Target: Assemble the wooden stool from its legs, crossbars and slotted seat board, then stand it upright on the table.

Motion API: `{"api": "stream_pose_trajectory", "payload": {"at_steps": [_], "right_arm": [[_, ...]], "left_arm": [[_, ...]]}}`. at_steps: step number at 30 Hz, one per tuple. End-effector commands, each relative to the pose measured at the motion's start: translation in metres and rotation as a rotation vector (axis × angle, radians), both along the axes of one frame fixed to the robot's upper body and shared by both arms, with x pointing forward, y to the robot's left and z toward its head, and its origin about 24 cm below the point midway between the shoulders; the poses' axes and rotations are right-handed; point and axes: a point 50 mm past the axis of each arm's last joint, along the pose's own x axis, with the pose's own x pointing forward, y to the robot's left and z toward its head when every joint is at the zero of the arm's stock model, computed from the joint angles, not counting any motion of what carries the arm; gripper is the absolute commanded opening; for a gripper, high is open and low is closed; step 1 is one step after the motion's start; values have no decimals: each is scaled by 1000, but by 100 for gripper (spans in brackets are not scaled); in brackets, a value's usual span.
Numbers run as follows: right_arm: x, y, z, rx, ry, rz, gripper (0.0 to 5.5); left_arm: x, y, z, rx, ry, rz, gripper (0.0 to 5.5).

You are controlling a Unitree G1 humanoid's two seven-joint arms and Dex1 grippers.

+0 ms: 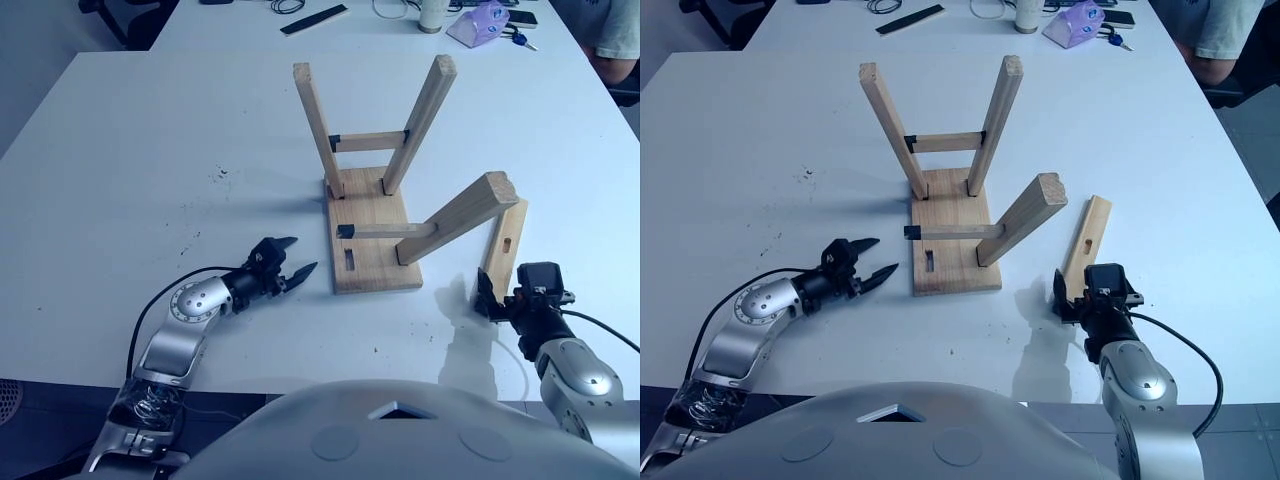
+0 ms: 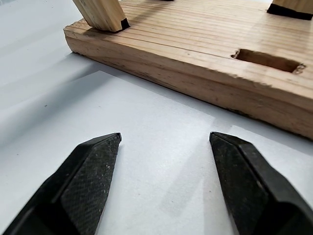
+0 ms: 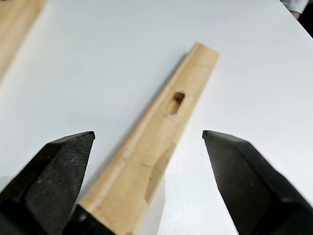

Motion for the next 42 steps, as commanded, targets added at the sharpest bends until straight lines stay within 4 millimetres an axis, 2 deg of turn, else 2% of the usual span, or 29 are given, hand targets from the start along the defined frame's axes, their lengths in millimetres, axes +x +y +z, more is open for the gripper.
{"api": "stream_pose_trajectory", "payload": {"at_steps": [1,5,14,28,32,34,36,38,40,42], "right_arm": [[0,-6,-13,13,14,-85,407],[-7,2,-25,113,60,-131,407],[-27,9,-32,159,129,-144,407],[-10,-5,-28,180,61,-199,214],[-7,-7,-28,220,45,-225,205],[-3,-9,-26,236,18,-242,205],[6,-17,-20,225,-42,-260,205],[23,-31,-3,187,-164,-251,205],[42,-45,22,147,-327,-209,205],[60,-50,57,149,-514,-106,205]], "left_arm": [[-6,2,-10,38,70,0,336],[-5,2,-10,43,68,-4,336],[-3,5,-9,51,63,8,336],[0,2,-5,30,55,33,336],[5,4,-2,5,48,74,336],[17,11,5,-7,-4,169,336],[35,24,14,-35,-69,328,336],[53,40,33,-75,-142,464,336],[66,44,57,-78,-190,487,336],[75,37,91,-97,-233,437,336]]}}
